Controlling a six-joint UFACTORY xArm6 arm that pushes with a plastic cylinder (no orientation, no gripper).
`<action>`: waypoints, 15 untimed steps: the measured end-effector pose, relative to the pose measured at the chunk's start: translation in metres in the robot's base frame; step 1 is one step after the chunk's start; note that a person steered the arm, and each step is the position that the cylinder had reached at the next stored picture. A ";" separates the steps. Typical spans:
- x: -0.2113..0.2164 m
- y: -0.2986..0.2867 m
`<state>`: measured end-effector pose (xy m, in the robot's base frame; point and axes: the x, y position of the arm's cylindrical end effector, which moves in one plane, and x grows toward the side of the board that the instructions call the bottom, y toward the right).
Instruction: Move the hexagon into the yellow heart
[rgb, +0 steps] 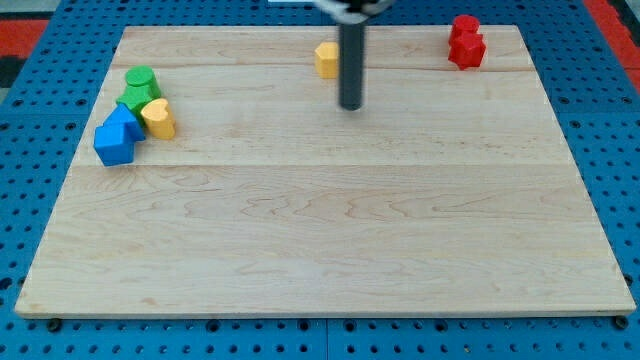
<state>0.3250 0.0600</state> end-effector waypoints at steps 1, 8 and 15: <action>-0.077 -0.005; 0.026 -0.165; 0.017 -0.083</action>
<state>0.3424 -0.0232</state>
